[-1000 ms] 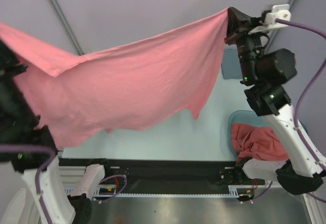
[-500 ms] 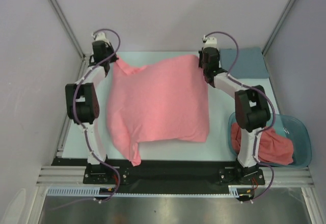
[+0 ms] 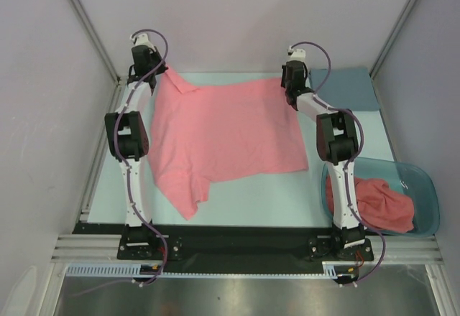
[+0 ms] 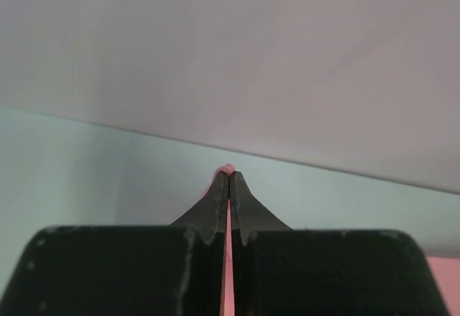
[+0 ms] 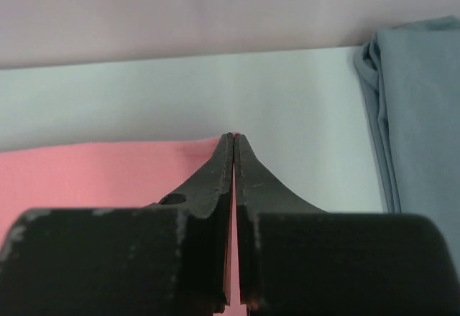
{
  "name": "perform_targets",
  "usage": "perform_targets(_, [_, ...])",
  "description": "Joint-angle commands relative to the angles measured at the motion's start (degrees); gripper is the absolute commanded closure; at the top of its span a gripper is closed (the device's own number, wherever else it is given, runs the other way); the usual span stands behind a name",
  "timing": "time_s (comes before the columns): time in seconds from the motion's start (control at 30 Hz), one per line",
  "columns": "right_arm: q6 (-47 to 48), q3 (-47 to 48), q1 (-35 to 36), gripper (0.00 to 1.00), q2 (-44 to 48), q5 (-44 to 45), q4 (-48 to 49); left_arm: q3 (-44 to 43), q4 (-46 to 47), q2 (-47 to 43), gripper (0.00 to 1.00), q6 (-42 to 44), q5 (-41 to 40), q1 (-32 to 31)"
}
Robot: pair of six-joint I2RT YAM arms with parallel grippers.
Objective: Fold and stack the t-shirts
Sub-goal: Flatten the tshirt out, then fold the tshirt
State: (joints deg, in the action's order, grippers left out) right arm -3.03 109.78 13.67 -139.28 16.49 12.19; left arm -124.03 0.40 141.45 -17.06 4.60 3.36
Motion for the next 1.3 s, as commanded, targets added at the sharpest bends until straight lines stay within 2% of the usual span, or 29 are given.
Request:
perform_targets(0.0, [-0.6,5.6,-0.5,1.0,-3.0,-1.0,-1.7,-4.7,3.3,2.8,1.0,-2.4,4.0,0.6])
perform_targets(0.2, [-0.8,7.8,-1.0,1.0,-4.0,-1.0,-1.7,1.9,7.3,-1.8,1.0,-3.9,2.2,0.1])
perform_targets(0.27, [-1.0,11.1,-1.3,1.0,-5.3,-2.0,-3.4,1.5,7.5,-1.6,1.0,-3.4,2.0,0.2])
perform_targets(0.37, [-1.4,14.1,-1.4,1.0,-6.9,-3.7,-6.3,-3.7,2.9,1.0,1.0,-3.6,2.9,0.7])
perform_targets(0.47, [-3.0,15.8,-1.5,1.0,-7.1,-5.3,-9.0,-3.4,1.4,0.0,1.0,-4.6,3.7,0.7])
perform_targets(0.97, [-14.6,18.6,-6.3,1.0,-0.6,-16.0,-32.2,11.2,-14.9,-16.6,0.99,-9.1,4.7,0.8])
perform_targets(1.27, [-17.1,20.4,-8.7,1.0,1.3,-21.7,-40.8,19.1,-21.0,-25.1,1.0,-9.0,4.1,1.7])
